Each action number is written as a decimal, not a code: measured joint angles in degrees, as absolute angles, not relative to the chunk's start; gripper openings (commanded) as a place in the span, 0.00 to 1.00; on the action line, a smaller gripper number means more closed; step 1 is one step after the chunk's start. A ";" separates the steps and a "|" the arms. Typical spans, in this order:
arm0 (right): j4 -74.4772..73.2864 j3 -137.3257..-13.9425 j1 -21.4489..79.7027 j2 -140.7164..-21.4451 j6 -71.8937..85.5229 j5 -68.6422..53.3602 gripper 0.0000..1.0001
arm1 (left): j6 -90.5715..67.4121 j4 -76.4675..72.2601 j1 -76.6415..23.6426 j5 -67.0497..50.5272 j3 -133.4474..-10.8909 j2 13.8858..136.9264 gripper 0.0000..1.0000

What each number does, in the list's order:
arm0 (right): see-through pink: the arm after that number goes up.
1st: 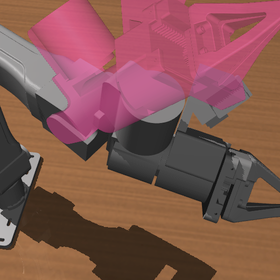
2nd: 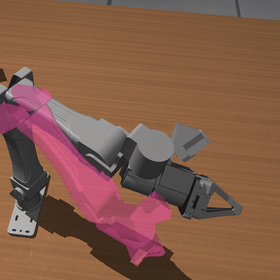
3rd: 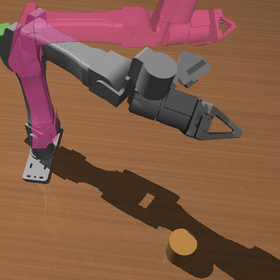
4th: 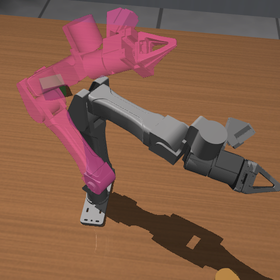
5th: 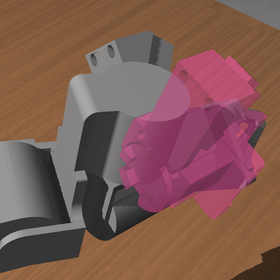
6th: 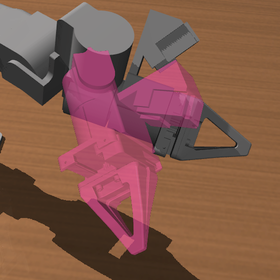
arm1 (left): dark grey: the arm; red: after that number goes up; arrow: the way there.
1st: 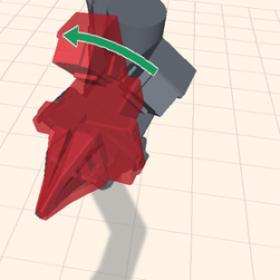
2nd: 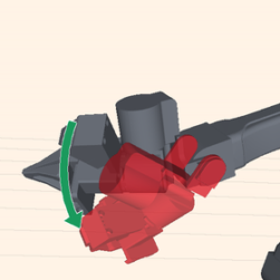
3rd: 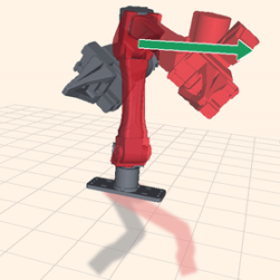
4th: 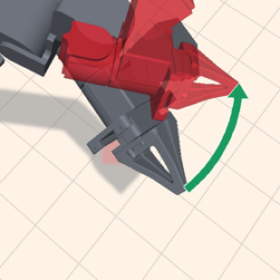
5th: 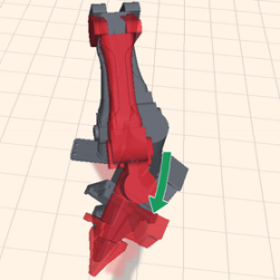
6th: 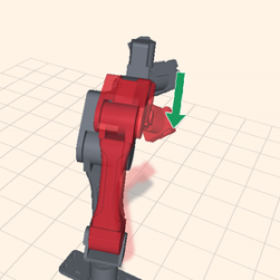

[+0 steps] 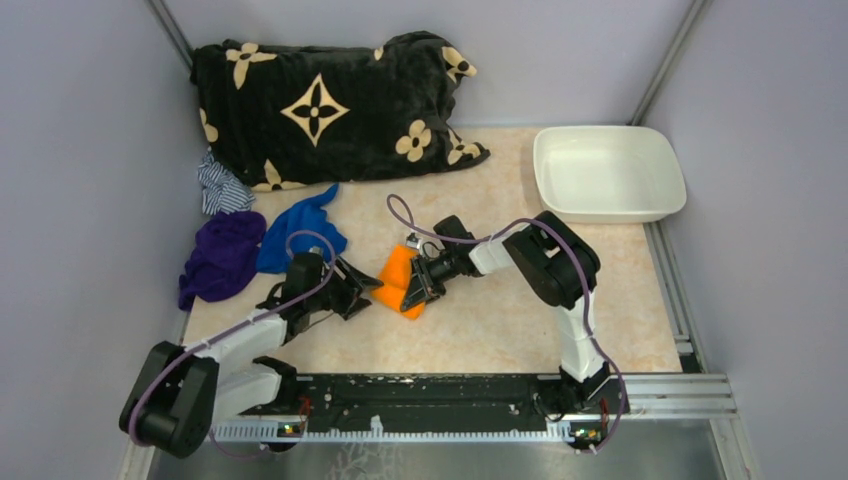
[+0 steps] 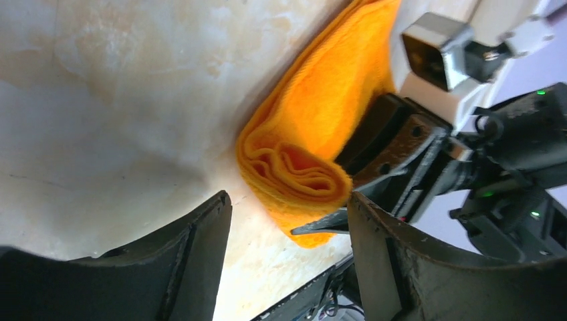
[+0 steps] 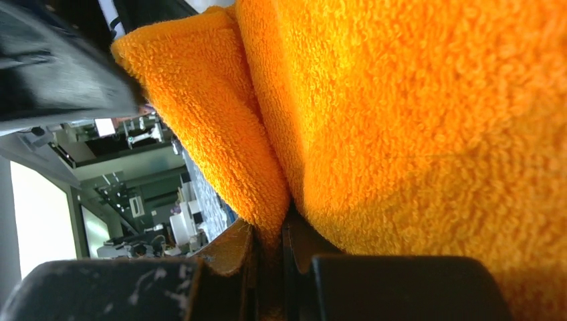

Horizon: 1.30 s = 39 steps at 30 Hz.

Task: Roll the towels
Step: Roll the towel at the center of the board.

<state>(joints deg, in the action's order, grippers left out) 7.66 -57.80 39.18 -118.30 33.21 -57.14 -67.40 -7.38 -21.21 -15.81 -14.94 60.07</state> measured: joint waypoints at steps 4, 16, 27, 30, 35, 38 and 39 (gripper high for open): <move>7.57 -57.80 39.18 -118.30 33.23 -57.08 0.09 | -67.68 -9.21 -23.27 -14.98 -15.29 66.41 0.55; -4.05 -57.82 42.41 -107.79 21.19 -42.94 0.51 | -66.78 -7.01 -24.40 -11.99 -21.61 75.20 0.29; -11.49 -56.10 56.71 -88.01 1.41 -6.35 0.53 | -64.99 -2.83 -24.40 -10.61 -24.45 76.14 0.30; -10.50 -55.37 60.75 -87.39 -2.37 -1.17 0.53 | -64.60 -2.42 -24.40 -10.61 -24.77 76.38 0.30; -9.13 -55.18 65.45 -90.43 -7.55 5.21 0.56 | -64.29 -2.02 -24.40 -10.70 -25.19 76.64 0.30; -8.97 -55.18 66.67 -94.35 -9.43 8.01 0.58 | -64.16 -1.93 -24.40 -10.72 -25.36 76.84 0.31; -8.91 -55.18 66.89 -95.72 -9.93 8.82 0.58 | -64.16 -1.93 -24.40 -10.72 -25.36 76.86 0.31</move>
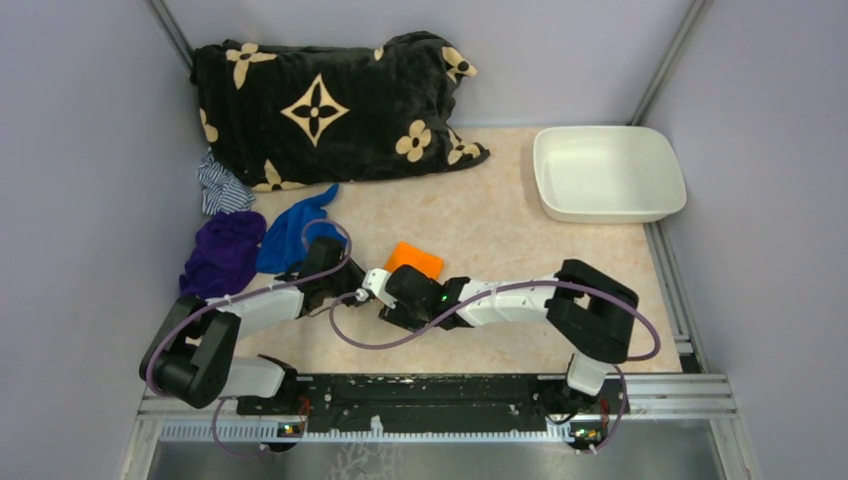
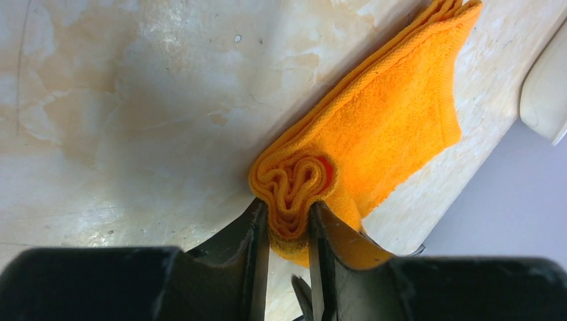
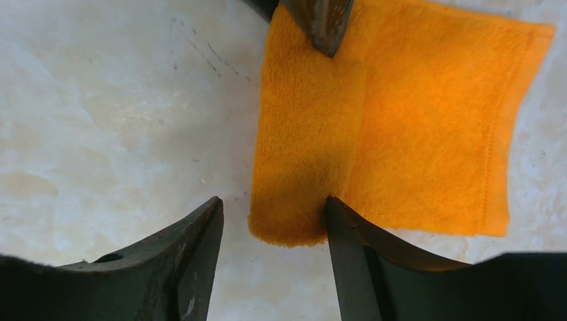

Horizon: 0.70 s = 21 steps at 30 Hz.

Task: Roll the towels
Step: Roll the towel at the center of the board.

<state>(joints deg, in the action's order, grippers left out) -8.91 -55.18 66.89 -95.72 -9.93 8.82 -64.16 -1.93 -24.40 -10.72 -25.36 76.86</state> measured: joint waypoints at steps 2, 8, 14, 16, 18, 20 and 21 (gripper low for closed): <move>-8.82 -55.18 67.18 -98.28 -10.68 10.28 0.58 | -64.14 -1.96 -24.40 -10.72 -25.36 76.84 0.31; -7.03 -55.61 67.79 -100.53 -11.38 13.96 0.48 | -63.83 -1.98 -24.40 -10.72 -25.36 76.86 0.31; -6.33 -57.34 67.79 -102.91 -11.18 17.12 0.24 | -62.59 -1.98 -24.38 -10.50 -25.87 77.38 0.32; -6.42 -57.95 67.77 -103.57 -10.98 17.76 0.14 | -61.87 -1.63 -24.29 -10.24 -26.50 77.78 0.34; -6.66 -58.17 67.57 -103.68 -10.83 17.67 0.05 | -61.17 -1.04 -24.08 -10.02 -27.14 78.04 0.38; -6.83 -58.19 67.05 -103.37 -10.70 16.51 0.00 | -60.31 -0.38 -23.97 -9.87 -27.68 78.17 0.44; -7.01 -58.19 66.43 -103.11 -10.50 15.22 0.00 | -59.94 0.03 -23.90 -9.80 -27.92 78.17 0.48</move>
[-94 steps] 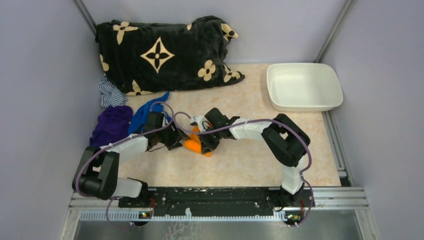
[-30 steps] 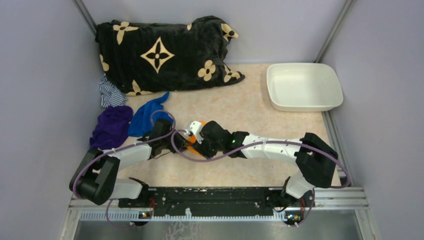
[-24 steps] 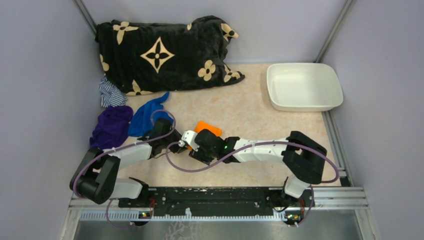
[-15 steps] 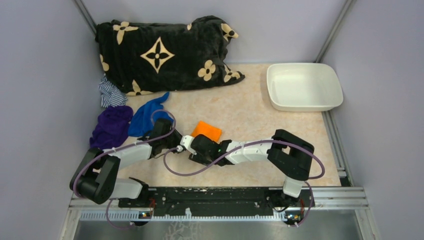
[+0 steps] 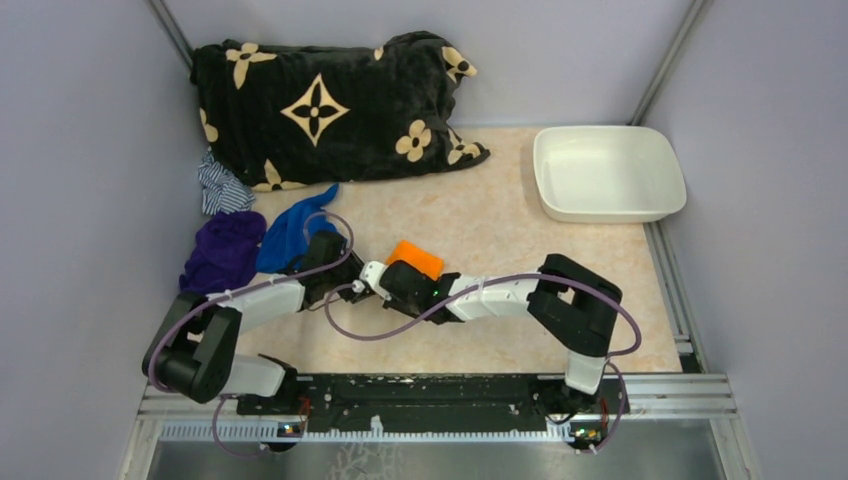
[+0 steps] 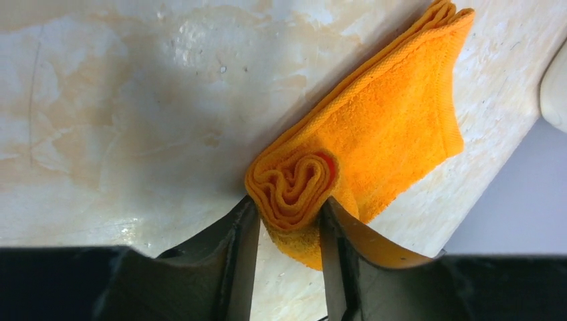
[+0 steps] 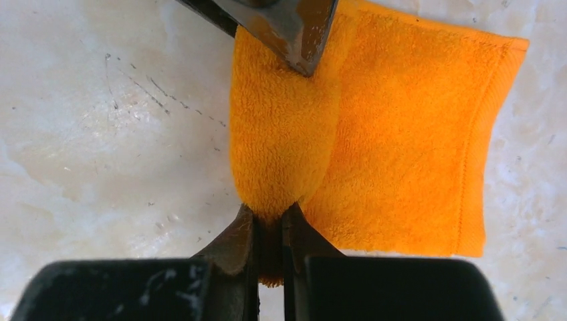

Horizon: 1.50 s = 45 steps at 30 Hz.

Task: Roll the towels
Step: Roll the towel at the center of the board.

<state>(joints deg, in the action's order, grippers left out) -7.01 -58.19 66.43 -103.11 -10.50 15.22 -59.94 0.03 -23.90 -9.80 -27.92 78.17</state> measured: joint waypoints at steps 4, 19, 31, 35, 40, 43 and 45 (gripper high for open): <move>-7.64 -58.15 62.28 -101.89 -8.62 6.15 0.00 | -58.57 1.39 -23.35 -8.99 -28.91 77.36 0.61; -0.27 -57.87 43.62 -109.21 9.85 -42.26 0.00 | -59.40 1.58 -22.28 -9.26 -23.03 60.18 0.72; 16.67 -52.51 36.75 -118.06 32.42 -62.33 0.01 | -62.33 -6.04 -22.52 -14.41 -19.90 68.66 0.63; 18.70 -51.29 36.18 -118.28 35.31 -62.92 0.07 | -62.50 -8.67 -23.18 -15.38 -21.08 73.41 0.53; 14.20 -51.00 36.25 -115.55 32.80 -59.94 0.30 | -62.52 -9.91 -24.60 -15.79 -23.59 78.41 0.43; 7.49 -51.00 37.17 -110.61 28.10 -54.00 0.42 | -62.08 -9.21 -25.39 -15.22 -25.12 79.81 0.40; 2.61 -50.98 38.22 -106.41 24.60 -48.21 0.48 | -61.56 -7.97 -25.85 -14.26 -26.24 80.20 0.39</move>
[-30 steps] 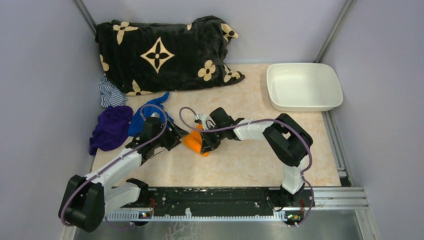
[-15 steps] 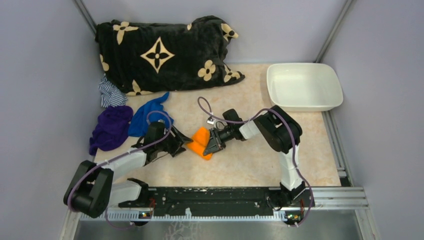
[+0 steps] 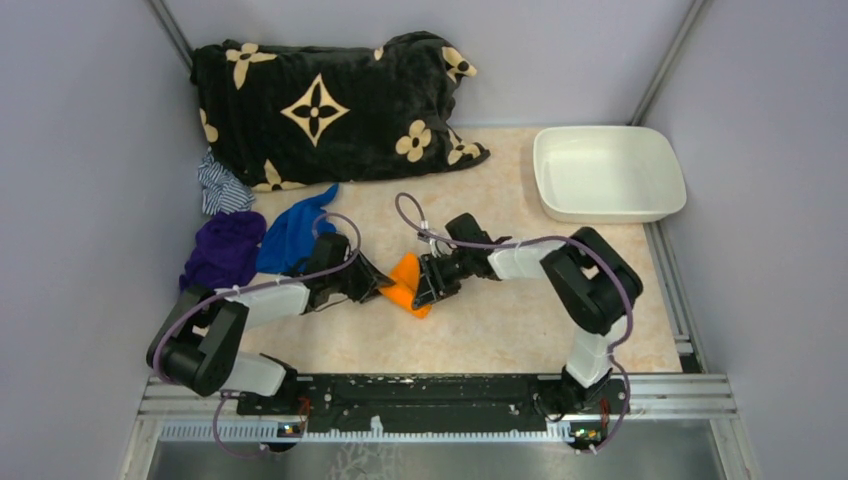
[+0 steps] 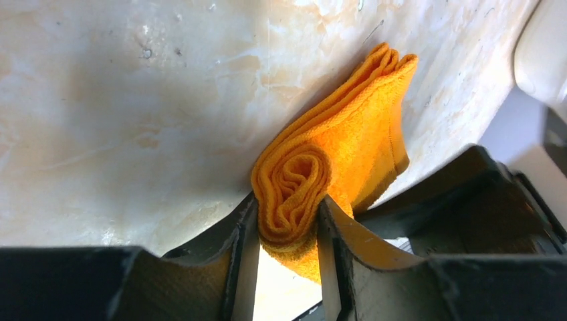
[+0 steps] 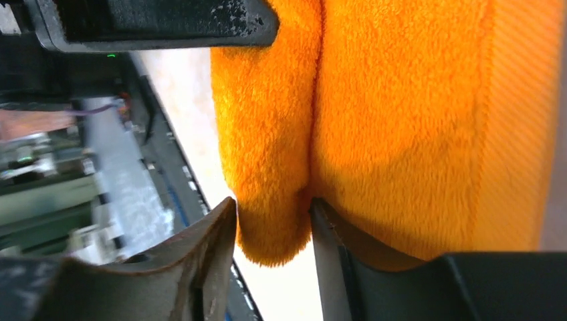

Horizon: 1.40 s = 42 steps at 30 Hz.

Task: Roll the towels
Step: Roll the towel at the center of the board.

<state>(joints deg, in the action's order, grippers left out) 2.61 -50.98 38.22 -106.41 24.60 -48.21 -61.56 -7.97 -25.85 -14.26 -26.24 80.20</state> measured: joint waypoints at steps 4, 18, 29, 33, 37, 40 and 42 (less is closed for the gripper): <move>-5.93 -51.00 41.91 -97.71 18.46 -35.09 0.53 | -60.60 -5.65 -26.74 -12.51 -28.03 80.93 0.39; -15.77 -54.74 65.65 -87.79 5.13 9.52 0.55 | -59.53 -2.09 -28.82 -8.91 -30.74 81.76 0.41; -15.07 -58.28 69.65 -101.14 0.40 23.16 0.50 | -59.55 -1.67 -29.17 -8.08 -31.16 82.11 0.41; -15.57 -58.98 69.89 -102.24 0.69 25.47 0.39 | -59.59 -1.65 -29.17 -7.75 -31.16 82.11 0.41; -15.57 -58.92 70.00 -102.48 1.28 26.11 0.18 | -59.77 -1.48 -29.17 -7.20 -31.16 81.97 0.41; -15.42 -58.87 70.00 -102.39 1.26 26.06 0.06 | -59.90 -0.64 -29.08 -6.63 -31.05 81.30 0.41; -15.31 -58.85 70.00 -102.30 1.04 25.91 0.00 | -60.03 -0.23 -28.75 -6.44 -30.24 80.16 0.43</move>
